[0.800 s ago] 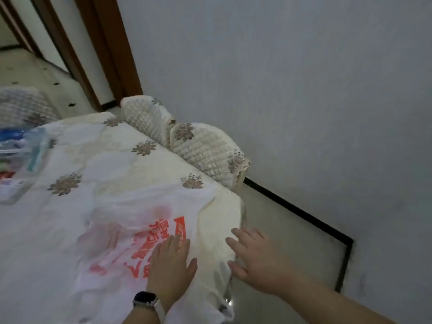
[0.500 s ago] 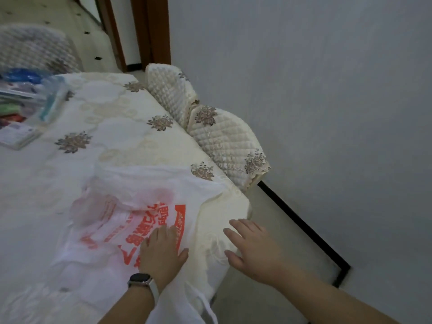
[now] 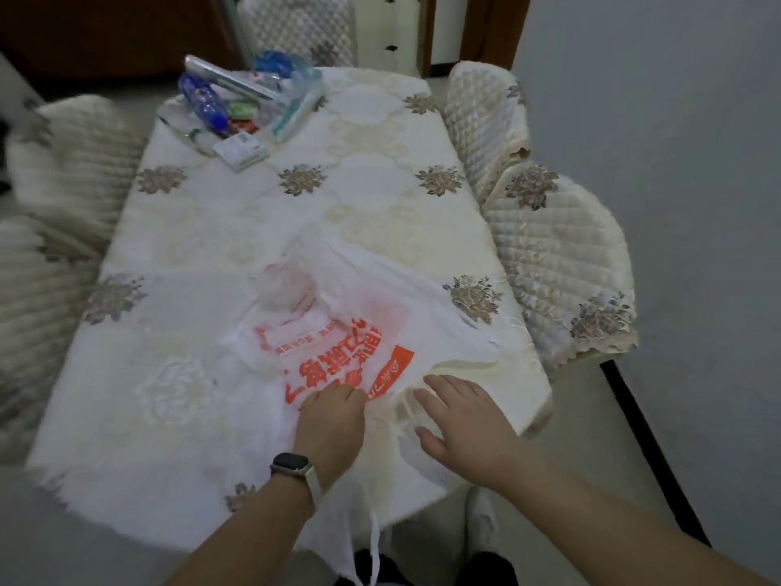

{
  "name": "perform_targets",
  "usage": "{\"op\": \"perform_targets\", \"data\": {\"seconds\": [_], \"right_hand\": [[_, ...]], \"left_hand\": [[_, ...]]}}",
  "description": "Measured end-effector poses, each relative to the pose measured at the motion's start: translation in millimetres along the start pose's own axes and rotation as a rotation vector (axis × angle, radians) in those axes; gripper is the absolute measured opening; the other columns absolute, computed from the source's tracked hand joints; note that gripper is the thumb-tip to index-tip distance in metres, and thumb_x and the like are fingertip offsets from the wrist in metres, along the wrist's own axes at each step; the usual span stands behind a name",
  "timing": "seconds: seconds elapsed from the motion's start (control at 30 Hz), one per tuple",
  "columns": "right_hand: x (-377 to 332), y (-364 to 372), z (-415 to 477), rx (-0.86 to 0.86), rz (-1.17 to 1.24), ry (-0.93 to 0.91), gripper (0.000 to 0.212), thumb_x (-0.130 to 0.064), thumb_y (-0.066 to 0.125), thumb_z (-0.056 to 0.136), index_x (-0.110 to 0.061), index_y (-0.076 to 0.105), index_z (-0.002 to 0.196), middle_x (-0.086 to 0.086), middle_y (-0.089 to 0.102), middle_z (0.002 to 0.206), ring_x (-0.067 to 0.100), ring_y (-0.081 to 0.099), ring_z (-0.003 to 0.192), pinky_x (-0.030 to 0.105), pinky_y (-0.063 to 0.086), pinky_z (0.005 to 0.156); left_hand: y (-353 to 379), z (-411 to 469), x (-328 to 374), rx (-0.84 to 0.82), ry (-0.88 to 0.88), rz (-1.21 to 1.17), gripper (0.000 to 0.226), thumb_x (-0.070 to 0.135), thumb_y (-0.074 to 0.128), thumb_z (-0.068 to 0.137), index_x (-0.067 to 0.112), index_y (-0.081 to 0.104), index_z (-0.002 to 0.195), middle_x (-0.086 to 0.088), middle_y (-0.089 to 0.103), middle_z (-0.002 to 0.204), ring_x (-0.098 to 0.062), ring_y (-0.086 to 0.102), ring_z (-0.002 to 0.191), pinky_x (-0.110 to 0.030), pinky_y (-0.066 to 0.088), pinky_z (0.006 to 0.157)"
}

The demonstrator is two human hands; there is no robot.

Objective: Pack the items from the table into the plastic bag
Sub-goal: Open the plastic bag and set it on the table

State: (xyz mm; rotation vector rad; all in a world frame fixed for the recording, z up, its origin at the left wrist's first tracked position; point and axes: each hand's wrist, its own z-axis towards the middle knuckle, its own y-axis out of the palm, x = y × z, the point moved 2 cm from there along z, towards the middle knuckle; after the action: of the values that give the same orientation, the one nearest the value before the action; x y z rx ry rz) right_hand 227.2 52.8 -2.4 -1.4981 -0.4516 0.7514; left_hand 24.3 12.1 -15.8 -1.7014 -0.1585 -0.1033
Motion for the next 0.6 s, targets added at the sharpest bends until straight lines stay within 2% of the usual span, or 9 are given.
{"op": "perform_targets", "data": {"seconds": [0.07,0.13,0.2,0.3,0.37,0.4,0.47,0.53,0.6], "right_hand": [[5.5,0.1,9.4,0.042,0.034,-0.073,0.047,-0.043,0.056,0.083,-0.015,0.063,0.119,0.012,0.063,0.125,0.030,0.061,0.110,0.041,0.051,0.091],[7.3,-1.8,18.3,0.079,0.053,-0.171,0.050,-0.041,0.061,0.081,-0.013,0.060,0.122,0.013,0.060,0.127,0.031,0.058,0.111,0.042,0.049,0.092],[6.3,-5.8,26.4,0.100,0.061,-0.253,0.057,-0.043,0.063,0.077,-0.013,0.058,0.126,0.014,0.058,0.130,0.032,0.055,0.116,0.043,0.046,0.095],[0.6,-16.6,36.4,0.076,0.061,-0.291,0.069,-0.044,0.068,0.073,-0.015,0.048,0.133,0.015,0.053,0.137,0.033,0.050,0.125,0.048,0.042,0.102],[-6.9,-23.7,41.1,0.049,0.064,-0.293,0.073,-0.042,0.073,0.070,-0.014,0.048,0.133,0.014,0.054,0.137,0.033,0.051,0.124,0.048,0.042,0.102],[-11.8,-27.8,43.0,0.045,0.063,-0.295,0.070,-0.039,0.074,0.068,-0.013,0.053,0.130,0.013,0.057,0.133,0.032,0.054,0.121,0.047,0.044,0.101],[-23.3,-34.3,44.4,0.103,0.088,-0.314,0.050,-0.031,0.068,0.070,-0.010,0.064,0.115,0.011,0.063,0.122,0.031,0.059,0.112,0.043,0.048,0.094],[-36.8,-41.3,40.4,0.157,0.143,-0.305,0.033,-0.026,0.053,0.076,-0.008,0.067,0.100,0.010,0.067,0.111,0.031,0.063,0.102,0.040,0.052,0.087],[-49.0,-48.5,34.9,0.153,0.194,-0.252,0.022,-0.021,0.054,0.078,-0.007,0.065,0.091,0.009,0.068,0.096,0.032,0.064,0.086,0.035,0.050,0.071]], "left_hand": [[-8.6,-14.9,7.7,0.074,-0.067,-0.035,0.017,0.012,0.071,0.083,0.020,0.060,0.073,0.002,0.062,0.071,-0.019,0.053,0.061,-0.031,0.048,0.060],[-19.3,-29.1,16.7,0.142,-0.142,-0.063,0.013,0.014,0.067,0.087,0.019,0.061,0.077,0.001,0.063,0.075,-0.020,0.054,0.063,-0.033,0.051,0.061],[-26.8,-41.2,24.5,0.260,-0.190,-0.103,0.011,0.010,0.064,0.088,0.016,0.060,0.079,-0.002,0.064,0.074,-0.024,0.056,0.063,-0.038,0.049,0.056],[-41.3,-59.4,34.9,0.383,-0.276,-0.288,0.015,0.017,0.050,0.096,0.014,0.063,0.088,-0.001,0.066,0.080,-0.022,0.058,0.067,-0.037,0.049,0.056],[-48.2,-73.2,36.2,0.468,-0.300,-0.415,0.020,0.021,0.044,0.097,0.014,0.062,0.093,0.000,0.065,0.084,-0.020,0.059,0.071,-0.034,0.048,0.060],[-53.2,-79.9,36.0,0.500,-0.318,-0.488,0.019,0.022,0.043,0.096,0.015,0.061,0.096,0.001,0.065,0.087,-0.019,0.059,0.074,-0.033,0.047,0.064],[-63.0,-91.7,30.6,0.551,-0.368,-0.613,0.015,0.022,0.043,0.096,0.021,0.058,0.099,0.005,0.064,0.091,-0.017,0.060,0.080,-0.030,0.046,0.069],[-72.7,-101.9,19.2,0.549,-0.393,-0.698,0.014,0.018,0.045,0.099,0.030,0.051,0.098,0.010,0.062,0.089,-0.013,0.059,0.079,-0.027,0.044,0.068],[-80.5,-113.1,8.3,0.496,-0.361,-0.697,0.015,0.019,0.046,0.100,0.033,0.048,0.096,0.013,0.060,0.083,-0.012,0.059,0.076,-0.029,0.042,0.064]]}}
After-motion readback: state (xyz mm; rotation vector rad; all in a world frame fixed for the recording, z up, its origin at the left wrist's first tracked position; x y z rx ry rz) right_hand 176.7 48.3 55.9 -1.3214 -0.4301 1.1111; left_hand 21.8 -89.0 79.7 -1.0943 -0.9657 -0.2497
